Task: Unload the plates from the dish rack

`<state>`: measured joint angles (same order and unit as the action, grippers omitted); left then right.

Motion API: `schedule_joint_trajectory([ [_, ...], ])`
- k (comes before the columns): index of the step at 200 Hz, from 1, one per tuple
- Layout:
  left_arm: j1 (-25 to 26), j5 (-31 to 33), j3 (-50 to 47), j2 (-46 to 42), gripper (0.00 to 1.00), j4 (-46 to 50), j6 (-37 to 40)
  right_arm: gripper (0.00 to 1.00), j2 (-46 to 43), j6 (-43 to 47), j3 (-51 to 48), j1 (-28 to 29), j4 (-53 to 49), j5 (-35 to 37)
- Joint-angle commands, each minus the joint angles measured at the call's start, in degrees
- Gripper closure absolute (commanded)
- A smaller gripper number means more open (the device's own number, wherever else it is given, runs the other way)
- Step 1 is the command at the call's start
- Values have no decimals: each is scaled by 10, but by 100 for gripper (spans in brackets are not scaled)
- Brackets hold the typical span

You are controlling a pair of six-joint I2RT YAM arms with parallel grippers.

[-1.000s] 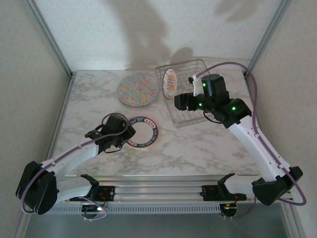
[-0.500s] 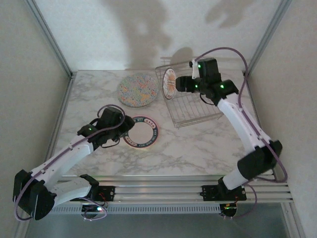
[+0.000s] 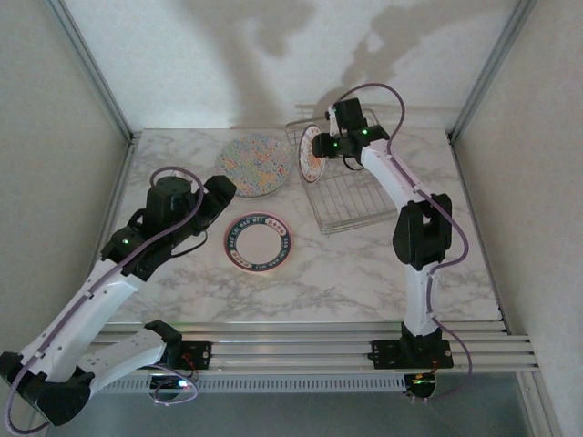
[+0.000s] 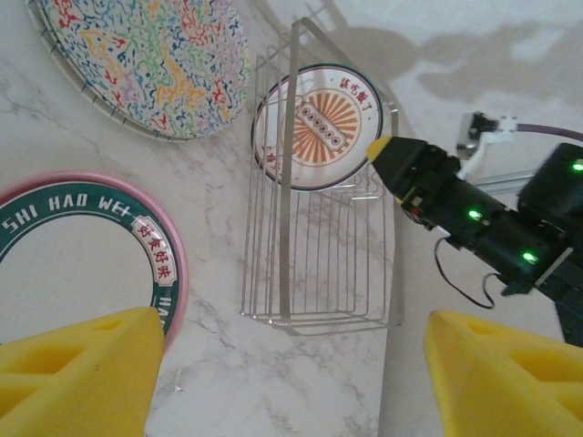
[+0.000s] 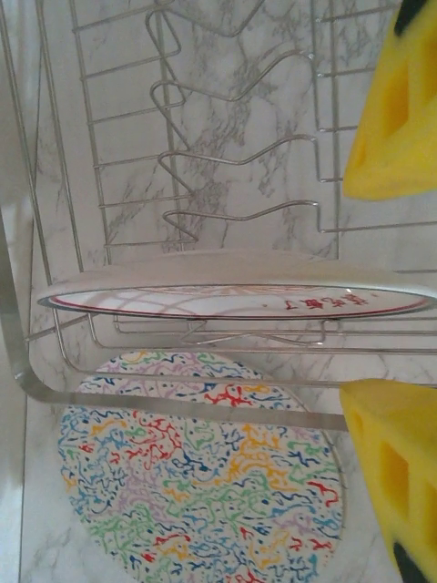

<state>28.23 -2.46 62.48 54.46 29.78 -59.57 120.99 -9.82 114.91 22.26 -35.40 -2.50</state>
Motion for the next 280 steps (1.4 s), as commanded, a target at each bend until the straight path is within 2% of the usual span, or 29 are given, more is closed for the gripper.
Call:
schedule_joint_trajectory([
  [1, -5, 17, 10, -27, 25, -1, -1, 50, 23, 7, 43, -1, -10, 15],
  [81, -5, 30, 21, -68, 27, -11, -16, 68, 77, 16, 81, 0, -17, 20],
  [143, -5, 21, 39, -62, 28, -22, -23, 100, 76, 43, 108, 21, -28, 65],
  [206, -5, 12, 58, -47, 28, -32, -22, 100, 51, 82, 136, 56, -54, 263],
  [280, -5, -12, 59, -27, 28, -53, -16, 100, -81, 109, 82, 69, 11, 356],
])
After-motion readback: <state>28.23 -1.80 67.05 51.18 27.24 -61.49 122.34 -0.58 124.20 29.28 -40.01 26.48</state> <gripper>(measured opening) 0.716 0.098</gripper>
